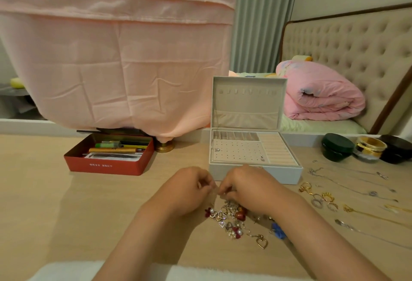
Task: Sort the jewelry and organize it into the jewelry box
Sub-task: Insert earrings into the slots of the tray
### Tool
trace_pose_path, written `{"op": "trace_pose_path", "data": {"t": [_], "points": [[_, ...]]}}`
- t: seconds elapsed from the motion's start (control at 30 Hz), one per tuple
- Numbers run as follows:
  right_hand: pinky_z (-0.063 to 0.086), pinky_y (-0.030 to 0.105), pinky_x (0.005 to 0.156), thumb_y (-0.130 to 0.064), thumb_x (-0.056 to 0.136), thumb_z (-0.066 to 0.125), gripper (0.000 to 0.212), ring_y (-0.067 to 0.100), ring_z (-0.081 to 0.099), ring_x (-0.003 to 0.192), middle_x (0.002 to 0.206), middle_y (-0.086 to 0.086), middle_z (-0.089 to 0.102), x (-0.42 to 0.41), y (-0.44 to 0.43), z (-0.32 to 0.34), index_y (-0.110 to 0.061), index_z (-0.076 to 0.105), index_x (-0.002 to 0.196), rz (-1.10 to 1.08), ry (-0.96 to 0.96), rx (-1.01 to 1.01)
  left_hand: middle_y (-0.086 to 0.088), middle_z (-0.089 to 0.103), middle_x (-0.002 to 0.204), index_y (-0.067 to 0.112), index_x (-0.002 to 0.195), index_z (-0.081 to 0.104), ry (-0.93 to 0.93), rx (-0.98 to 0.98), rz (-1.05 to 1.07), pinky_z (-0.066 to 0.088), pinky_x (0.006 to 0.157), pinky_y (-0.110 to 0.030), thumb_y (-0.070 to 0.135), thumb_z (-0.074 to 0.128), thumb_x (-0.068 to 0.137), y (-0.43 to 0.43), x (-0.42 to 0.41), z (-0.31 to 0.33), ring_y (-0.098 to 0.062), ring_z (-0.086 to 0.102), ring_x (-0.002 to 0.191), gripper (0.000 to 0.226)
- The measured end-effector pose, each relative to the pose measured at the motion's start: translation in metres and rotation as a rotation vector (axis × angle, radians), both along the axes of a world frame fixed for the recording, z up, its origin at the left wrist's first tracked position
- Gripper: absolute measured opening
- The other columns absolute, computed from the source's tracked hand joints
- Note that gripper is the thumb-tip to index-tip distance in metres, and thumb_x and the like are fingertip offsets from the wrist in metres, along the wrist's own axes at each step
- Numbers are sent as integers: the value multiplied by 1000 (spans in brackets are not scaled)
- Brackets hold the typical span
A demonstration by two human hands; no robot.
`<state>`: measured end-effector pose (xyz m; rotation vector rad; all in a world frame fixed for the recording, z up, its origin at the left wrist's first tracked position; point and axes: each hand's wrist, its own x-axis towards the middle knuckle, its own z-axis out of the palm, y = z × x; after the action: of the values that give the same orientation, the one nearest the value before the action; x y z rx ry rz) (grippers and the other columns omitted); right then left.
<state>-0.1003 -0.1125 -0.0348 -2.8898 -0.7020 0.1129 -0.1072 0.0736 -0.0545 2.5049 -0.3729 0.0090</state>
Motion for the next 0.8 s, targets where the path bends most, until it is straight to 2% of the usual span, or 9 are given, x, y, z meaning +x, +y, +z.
{"op": "trace_pose_path", "data": {"t": [0.13, 0.27, 0.37, 0.5, 0.6, 0.67, 0.8], "points": [[54, 30, 84, -37, 91, 70, 14, 5, 64, 93, 103, -17, 71, -2, 2, -2, -40, 75, 103, -18, -25, 94, 20, 63, 87, 32, 100, 78, 63, 35, -54, 38, 68, -5, 28, 68, 91, 7, -6, -6, 7, 57, 82, 14], [47, 22, 72, -40, 86, 73, 12, 3, 62, 90, 98, -17, 70, -5, 5, -7, -39, 77, 97, -10, 2, 119, 15, 64, 86, 30, 92, 80, 55, 74, -75, 42, 69, -9, 25, 75, 86, 4, -3, -8, 0, 59, 80, 9], [45, 20, 70, -41, 84, 76, 12, 1, 62, 88, 97, -17, 71, -5, 6, -12, -38, 77, 97, -21, 19, 142, 16, 61, 86, 31, 86, 78, 36, 61, -74, 42, 71, -12, 24, 76, 85, 5, -4, -11, -3, 58, 81, 8], [53, 22, 75, -39, 81, 79, 12, -2, 64, 83, 91, -17, 72, -4, 5, -13, -35, 77, 92, -89, 79, 316, 12, 71, 76, 29, 82, 74, 61, -112, -30, 48, 70, -13, 25, 76, 85, 7, -6, -15, 0, 65, 74, 6], [50, 20, 60, -31, 78, 86, 13, -3, 61, 56, 82, -7, 75, -4, 6, -11, -27, 80, 89, -166, 201, 664, 8, 73, 79, 29, 86, 73, 49, -300, 47, 54, 72, -19, 28, 76, 86, 6, -6, -16, -1, 67, 73, 3], [45, 20, 49, -24, 76, 88, 15, 4, 54, 44, 76, -1, 75, -5, 7, -8, -21, 81, 88, -219, 255, 856, 4, 74, 74, 25, 86, 75, 63, -477, 86, 54, 68, -21, 24, 77, 85, 4, -7, -13, -5, 66, 67, 3], [45, 19, 47, -19, 77, 87, 14, 3, 52, 43, 70, -7, 72, -6, 6, -2, -24, 80, 88, -257, 262, 963, 0, 71, 69, 11, 93, 71, 74, -683, 93, 46, 57, -16, 10, 75, 86, -3, -12, -7, -7, 60, 58, 8]]}}
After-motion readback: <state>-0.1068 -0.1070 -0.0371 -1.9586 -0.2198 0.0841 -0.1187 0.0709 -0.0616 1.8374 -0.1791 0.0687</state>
